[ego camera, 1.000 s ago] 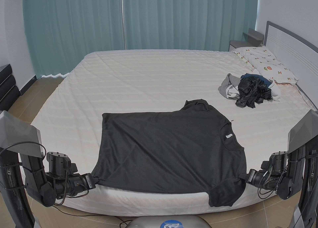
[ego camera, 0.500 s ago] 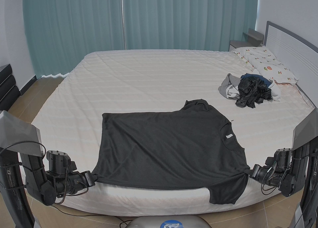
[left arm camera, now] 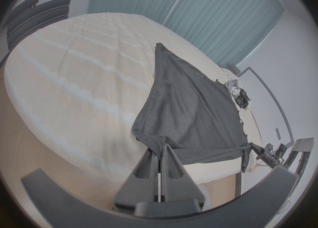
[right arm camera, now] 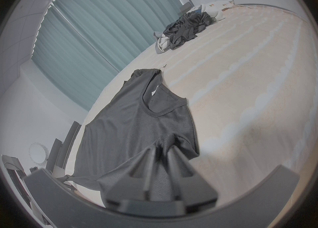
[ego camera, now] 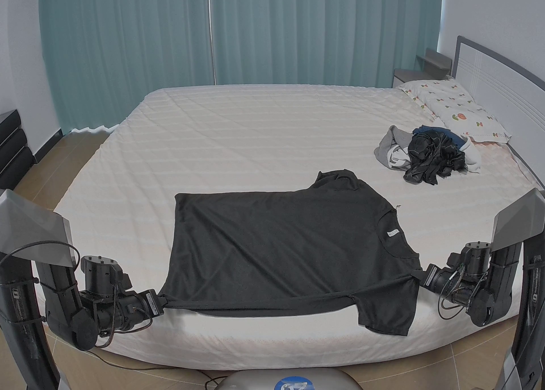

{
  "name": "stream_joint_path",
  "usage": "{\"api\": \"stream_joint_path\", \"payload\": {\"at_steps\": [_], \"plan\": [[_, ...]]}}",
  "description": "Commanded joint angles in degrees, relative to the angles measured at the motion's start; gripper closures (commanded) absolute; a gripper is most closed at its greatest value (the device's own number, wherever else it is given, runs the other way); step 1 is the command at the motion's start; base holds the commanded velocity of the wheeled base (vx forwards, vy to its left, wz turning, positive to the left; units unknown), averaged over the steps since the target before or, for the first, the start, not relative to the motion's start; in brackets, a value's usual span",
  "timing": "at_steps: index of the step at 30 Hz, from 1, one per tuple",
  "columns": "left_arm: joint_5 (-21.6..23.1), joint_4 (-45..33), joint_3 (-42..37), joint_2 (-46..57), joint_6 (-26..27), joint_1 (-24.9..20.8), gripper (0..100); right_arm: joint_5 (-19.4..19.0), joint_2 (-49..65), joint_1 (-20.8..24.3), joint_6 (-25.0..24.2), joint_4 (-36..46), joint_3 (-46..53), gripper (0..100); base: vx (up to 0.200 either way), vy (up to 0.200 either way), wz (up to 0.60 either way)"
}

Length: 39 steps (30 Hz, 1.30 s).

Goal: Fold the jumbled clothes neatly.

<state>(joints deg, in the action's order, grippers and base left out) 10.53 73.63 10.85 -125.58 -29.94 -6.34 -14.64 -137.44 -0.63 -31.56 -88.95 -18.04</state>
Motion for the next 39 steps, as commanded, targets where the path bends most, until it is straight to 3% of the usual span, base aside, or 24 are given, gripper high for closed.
{"api": "stream_joint_path", "payload": {"at_steps": [1,9,17,24,29,33,39], "plan": [[0.0,0.0,0.0,-0.2,0.0,-0.1,100,0.1,-1.9,-0.1,-0.1,-0.8,-0.2,0,0.000,0.000,0.00],[0.0,0.0,0.0,-0.2,0.0,-0.1,100,0.4,0.6,-2.9,-0.4,-0.9,2.2,0,0.000,0.000,0.00],[0.0,0.0,-0.1,-0.1,0.0,-0.1,100,-2.7,4.4,-3.6,-0.4,-0.9,7.4,0,0.000,0.000,0.00],[0.0,0.0,-0.1,0.2,0.0,-0.1,100,-7.9,3.7,-1.1,2.3,-0.8,11.0,0,0.000,0.000,0.00],[0.0,0.0,-0.2,0.2,0.0,-0.1,100,-8.0,0.3,0.6,5.9,-1.0,10.7,0,0.000,0.000,0.00],[0.0,0.0,-0.3,0.2,0.0,-0.1,100,-7.8,0.0,3.1,6.0,-1.0,10.3,0,0.000,0.000,0.00],[0.0,0.0,-0.2,0.2,0.0,-0.1,100,-7.7,0.8,3.0,5.9,-1.0,8.8,0,0.000,0.000,0.00]]}}
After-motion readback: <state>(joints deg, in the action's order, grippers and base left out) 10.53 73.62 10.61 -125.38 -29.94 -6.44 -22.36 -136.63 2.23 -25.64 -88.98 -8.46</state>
